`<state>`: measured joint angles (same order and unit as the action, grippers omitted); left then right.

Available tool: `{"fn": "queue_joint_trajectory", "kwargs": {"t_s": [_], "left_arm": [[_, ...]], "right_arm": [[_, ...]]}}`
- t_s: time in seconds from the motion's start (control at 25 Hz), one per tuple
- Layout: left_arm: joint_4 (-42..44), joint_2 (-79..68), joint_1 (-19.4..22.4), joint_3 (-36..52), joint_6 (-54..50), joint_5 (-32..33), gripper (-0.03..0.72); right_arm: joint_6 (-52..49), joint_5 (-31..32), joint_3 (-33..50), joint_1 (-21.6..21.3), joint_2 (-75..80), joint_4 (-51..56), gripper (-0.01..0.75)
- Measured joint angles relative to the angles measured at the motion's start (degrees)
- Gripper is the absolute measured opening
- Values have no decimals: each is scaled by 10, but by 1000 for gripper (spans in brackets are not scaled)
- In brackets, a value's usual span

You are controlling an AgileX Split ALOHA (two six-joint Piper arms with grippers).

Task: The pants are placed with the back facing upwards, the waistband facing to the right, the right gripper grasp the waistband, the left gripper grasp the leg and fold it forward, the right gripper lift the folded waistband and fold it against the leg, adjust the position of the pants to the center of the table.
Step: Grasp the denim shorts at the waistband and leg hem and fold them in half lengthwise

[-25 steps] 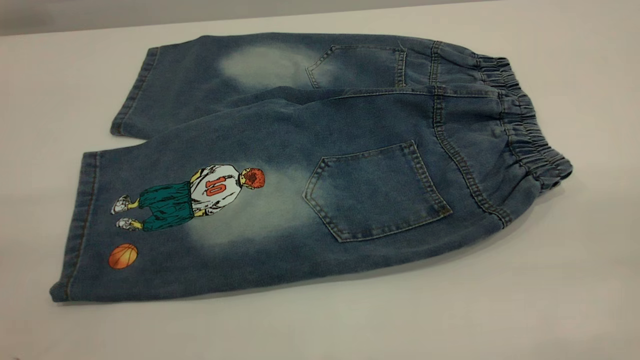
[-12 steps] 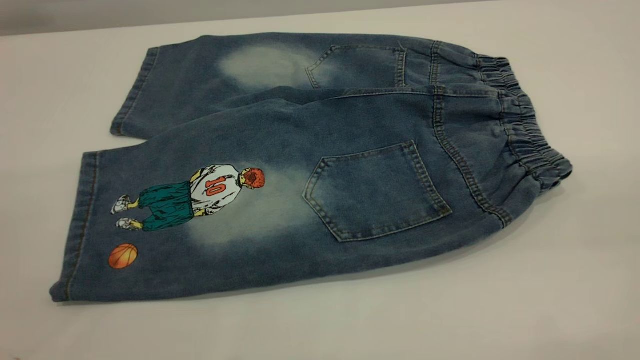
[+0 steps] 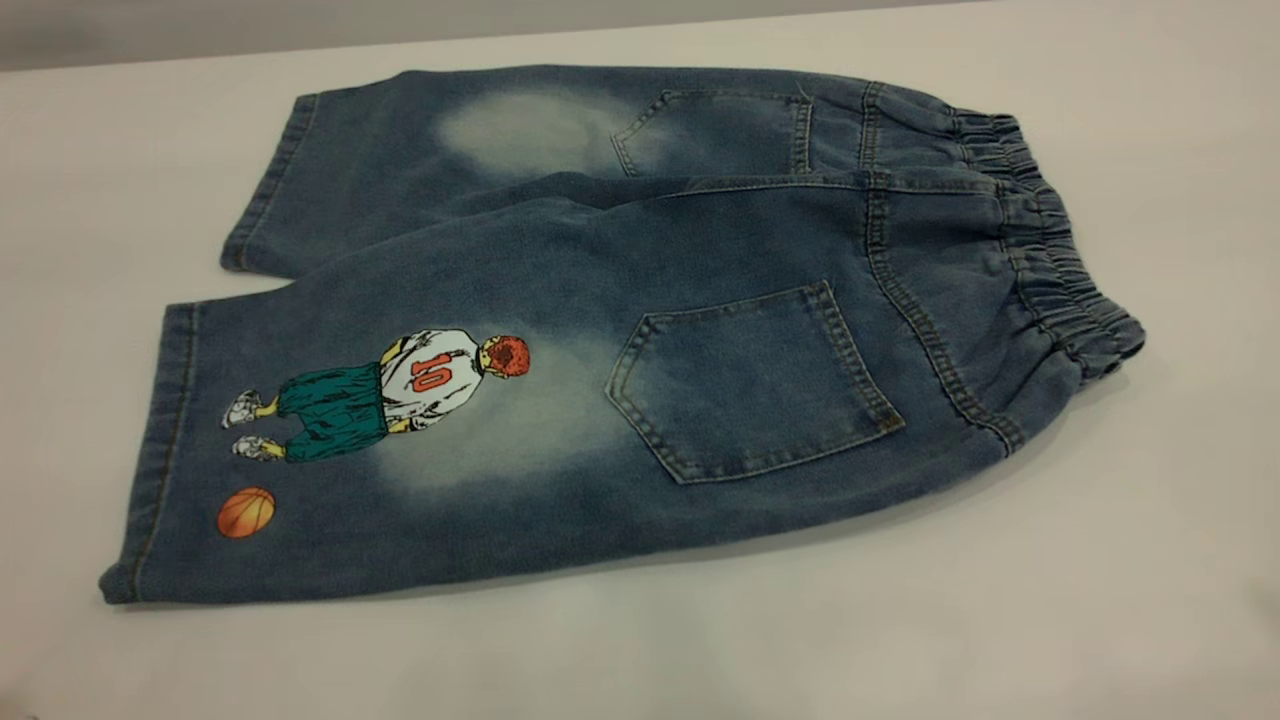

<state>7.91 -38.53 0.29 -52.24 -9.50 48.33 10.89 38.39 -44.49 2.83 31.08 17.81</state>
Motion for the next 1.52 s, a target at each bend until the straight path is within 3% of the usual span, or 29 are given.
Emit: {"fn": "queue_joint_trajectory", "kwargs": {"t_s": [0.24, 0.48, 0.68, 1.04, 1.28, 1.52], "left_arm": [[-4, -134, 0, -79, 1, -87, 497], [-17, -246, 0, -119, 2, -153, 497], [-36, -323, 0, -124, 17, -187, 497], [-36, -424, 0, -124, 48, -277, 497], [-35, -433, -3, -124, 69, -295, 497], [-34, -433, -4, -124, 78, -294, 497]], "right_arm": [[14, -51, -12, 0, 132, 86, 519], [19, -115, -12, 0, 253, 91, 519], [19, -114, -26, 0, 348, 95, 517], [91, -40, -107, 0, 484, 161, 517], [200, -5, -111, -1, 545, 284, 517], [309, 75, -131, -45, 620, 412, 517]]}}
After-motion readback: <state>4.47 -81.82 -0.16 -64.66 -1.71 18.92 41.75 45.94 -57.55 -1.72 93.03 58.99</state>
